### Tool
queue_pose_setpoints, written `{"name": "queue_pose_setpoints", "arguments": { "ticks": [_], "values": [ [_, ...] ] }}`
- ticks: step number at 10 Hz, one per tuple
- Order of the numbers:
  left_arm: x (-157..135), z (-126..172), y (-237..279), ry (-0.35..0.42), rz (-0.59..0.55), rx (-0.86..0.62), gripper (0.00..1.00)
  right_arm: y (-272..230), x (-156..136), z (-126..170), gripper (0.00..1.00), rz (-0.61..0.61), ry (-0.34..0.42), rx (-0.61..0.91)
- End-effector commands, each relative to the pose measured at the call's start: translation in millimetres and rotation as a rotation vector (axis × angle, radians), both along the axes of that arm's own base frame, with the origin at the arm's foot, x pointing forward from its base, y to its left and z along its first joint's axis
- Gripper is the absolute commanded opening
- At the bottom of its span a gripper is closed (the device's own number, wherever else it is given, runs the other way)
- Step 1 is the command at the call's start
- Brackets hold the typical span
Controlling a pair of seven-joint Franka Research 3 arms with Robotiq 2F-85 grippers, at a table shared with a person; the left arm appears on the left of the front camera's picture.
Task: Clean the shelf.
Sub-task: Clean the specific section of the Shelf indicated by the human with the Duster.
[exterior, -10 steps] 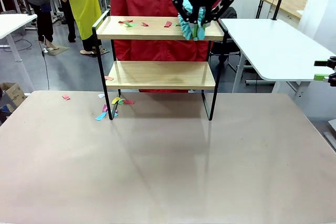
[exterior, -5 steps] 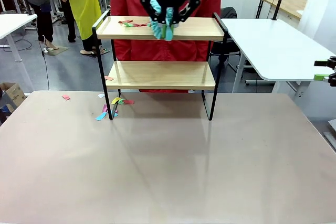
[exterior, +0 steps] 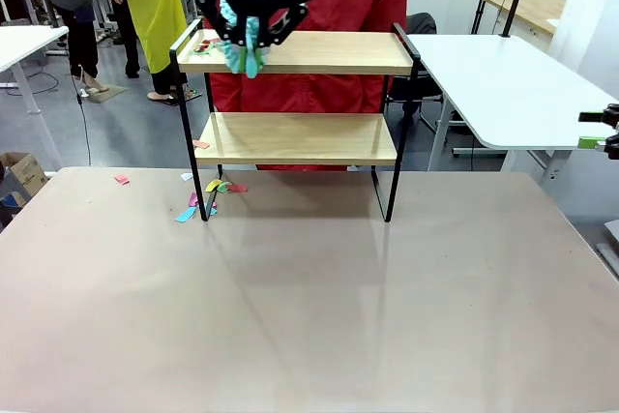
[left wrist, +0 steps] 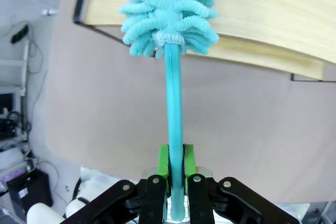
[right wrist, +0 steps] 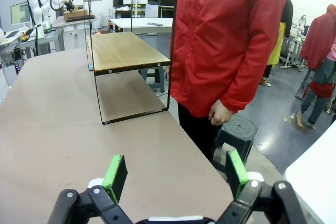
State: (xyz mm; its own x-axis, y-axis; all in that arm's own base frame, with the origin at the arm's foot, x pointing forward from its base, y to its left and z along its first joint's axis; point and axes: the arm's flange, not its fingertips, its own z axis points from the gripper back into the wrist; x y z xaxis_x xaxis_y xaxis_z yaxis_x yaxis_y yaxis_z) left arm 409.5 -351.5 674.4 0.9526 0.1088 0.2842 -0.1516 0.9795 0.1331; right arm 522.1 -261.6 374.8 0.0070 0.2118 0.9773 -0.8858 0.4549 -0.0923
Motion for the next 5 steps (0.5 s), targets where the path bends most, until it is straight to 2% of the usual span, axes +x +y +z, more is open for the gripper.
{"name": "queue_pose_setpoints", "arguments": {
  "ticks": [1,3,5],
  "values": [
    [-12,-9,28,0.012,0.023,0.073,0.13,3,0,3,1.00,0.004,-0.002,-0.003],
    [-19,-7,50,-0.004,0.068,0.158,0.13,3,0,3,1.00,0.004,-0.002,-0.003],
    [-28,0,65,-0.051,0.087,0.211,0.13,3,0,3,1.00,0.004,-0.002,-0.003]
  ]
}}
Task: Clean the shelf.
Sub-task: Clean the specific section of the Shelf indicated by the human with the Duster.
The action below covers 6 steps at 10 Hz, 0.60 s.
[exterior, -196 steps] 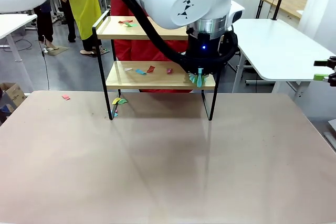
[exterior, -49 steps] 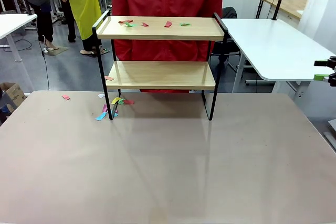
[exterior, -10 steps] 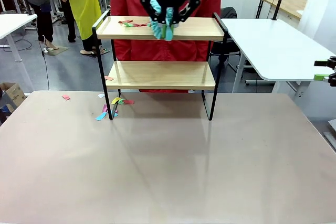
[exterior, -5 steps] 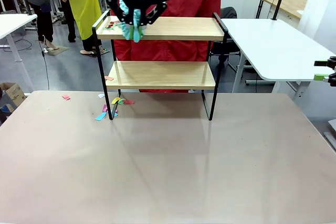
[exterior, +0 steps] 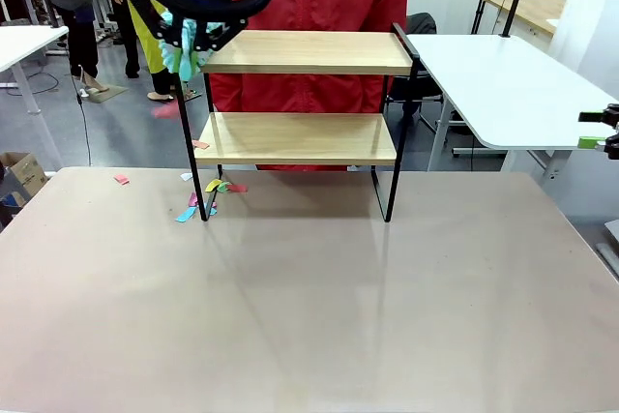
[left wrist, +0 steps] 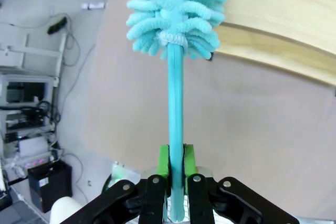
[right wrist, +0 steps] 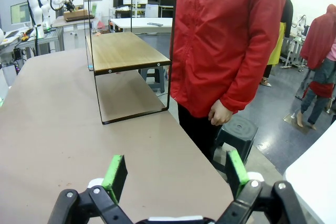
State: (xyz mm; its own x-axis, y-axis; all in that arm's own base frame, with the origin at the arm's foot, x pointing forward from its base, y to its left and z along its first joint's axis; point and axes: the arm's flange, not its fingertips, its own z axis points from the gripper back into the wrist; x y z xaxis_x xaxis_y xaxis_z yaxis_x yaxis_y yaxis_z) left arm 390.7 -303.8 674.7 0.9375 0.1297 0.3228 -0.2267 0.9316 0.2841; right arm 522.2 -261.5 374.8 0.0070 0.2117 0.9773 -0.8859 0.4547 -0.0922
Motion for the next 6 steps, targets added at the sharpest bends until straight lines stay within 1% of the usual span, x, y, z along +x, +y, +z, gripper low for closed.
{"name": "queue_pose_setpoints", "arguments": {
  "ticks": [1,4,6],
  "values": [
    [-15,3,20,-0.049,-0.002,0.054,0.13,3,0,3,1.00,0.003,-0.002,-0.004],
    [-22,8,21,-0.080,0.002,0.046,0.13,3,0,3,1.00,0.003,-0.002,-0.004],
    [-28,12,18,-0.114,-0.010,0.031,0.13,3,0,3,1.00,0.003,-0.002,-0.004]
  ]
}}
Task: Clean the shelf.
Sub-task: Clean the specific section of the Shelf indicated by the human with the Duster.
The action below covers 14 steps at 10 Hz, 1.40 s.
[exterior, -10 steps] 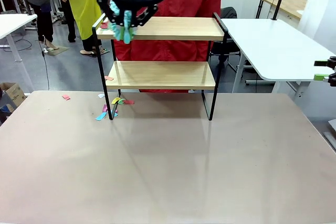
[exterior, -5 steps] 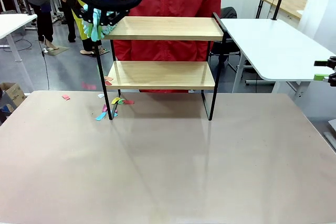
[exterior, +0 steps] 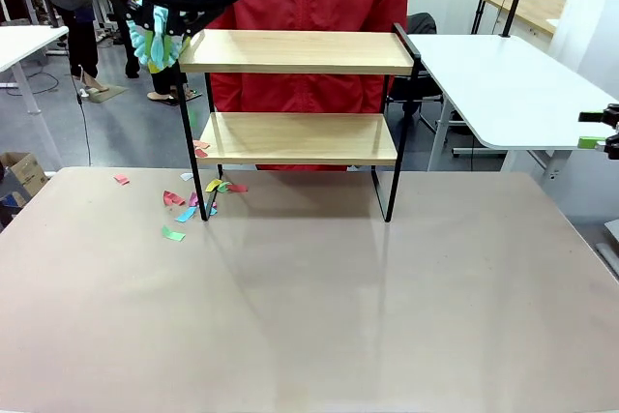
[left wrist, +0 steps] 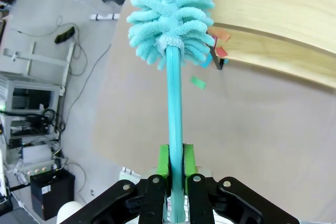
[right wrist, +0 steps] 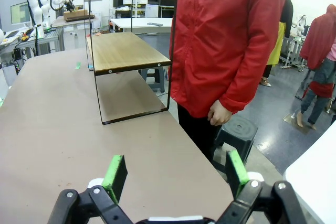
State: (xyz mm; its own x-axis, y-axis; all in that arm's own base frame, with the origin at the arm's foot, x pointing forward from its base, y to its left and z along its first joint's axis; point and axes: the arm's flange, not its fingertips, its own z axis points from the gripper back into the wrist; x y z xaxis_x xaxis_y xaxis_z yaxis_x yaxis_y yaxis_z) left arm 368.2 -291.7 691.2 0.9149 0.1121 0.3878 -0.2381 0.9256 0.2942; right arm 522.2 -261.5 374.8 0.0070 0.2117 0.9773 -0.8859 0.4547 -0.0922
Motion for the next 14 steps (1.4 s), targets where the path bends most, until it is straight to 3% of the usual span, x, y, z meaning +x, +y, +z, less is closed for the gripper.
{"name": "queue_pose_setpoints", "arguments": {
  "ticks": [1,6,7,10,13,14],
  "values": [
    [1,-2,-1,0.012,0.001,0.003,0.13,3,0,3,1.00,0.003,-0.002,-0.004],
    [3,-6,-4,0.014,-0.004,0.005,0.13,3,0,3,1.00,0.003,-0.002,-0.004],
    [2,-3,-7,-0.062,-0.085,-0.008,0.13,3,0,3,1.00,0.003,-0.002,-0.004],
    [-13,14,36,-0.168,-0.275,-0.122,0.13,3,0,3,1.00,0.003,-0.002,-0.004],
    [-26,9,79,-0.230,-0.426,-0.227,0.13,3,0,3,1.00,0.003,-0.002,-0.004],
    [-31,7,92,-0.258,-0.554,-0.303,0.13,3,0,3,1.00,0.003,-0.002,-0.004]
  ]
}}
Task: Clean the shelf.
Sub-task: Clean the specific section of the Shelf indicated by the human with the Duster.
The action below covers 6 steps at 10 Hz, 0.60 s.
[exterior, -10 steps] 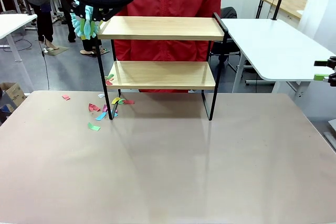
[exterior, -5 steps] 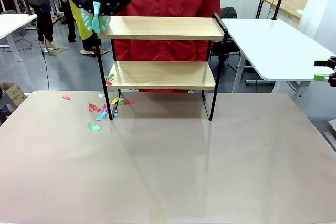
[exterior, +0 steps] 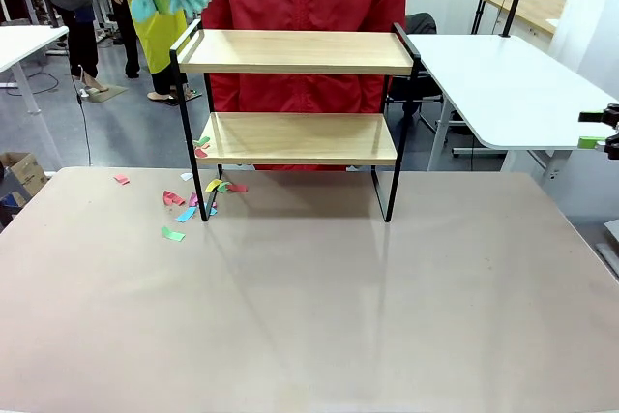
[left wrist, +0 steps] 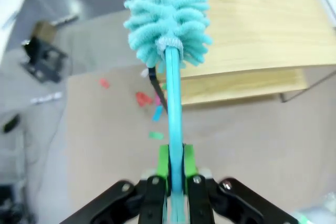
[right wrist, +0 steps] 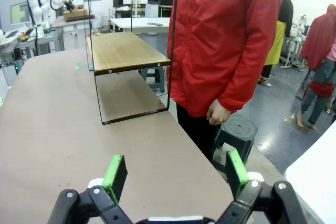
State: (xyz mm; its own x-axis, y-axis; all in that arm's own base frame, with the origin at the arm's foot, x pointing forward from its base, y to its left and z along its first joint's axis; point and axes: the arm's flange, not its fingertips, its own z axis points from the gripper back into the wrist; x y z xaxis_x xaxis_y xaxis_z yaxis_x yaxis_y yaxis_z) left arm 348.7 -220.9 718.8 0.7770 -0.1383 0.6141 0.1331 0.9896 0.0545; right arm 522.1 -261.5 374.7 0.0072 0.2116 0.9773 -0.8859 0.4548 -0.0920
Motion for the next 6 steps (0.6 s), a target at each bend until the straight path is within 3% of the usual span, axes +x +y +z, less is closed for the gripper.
{"name": "queue_pose_setpoints", "arguments": {
  "ticks": [1,3,5,6],
  "values": [
    [-16,-23,36,-0.041,-0.296,-0.141,0.13,3,0,3,1.00,0.003,-0.003,-0.004],
    [-15,-26,62,-0.036,-0.517,-0.172,0.13,3,0,3,1.00,0.003,-0.003,-0.004],
    [-16,-27,90,0.009,-0.660,-0.204,0.13,3,0,3,1.00,0.003,-0.003,-0.004],
    [-14,-30,96,0.119,-0.696,-0.192,0.13,3,0,3,1.00,0.003,-0.003,-0.004]
  ]
}}
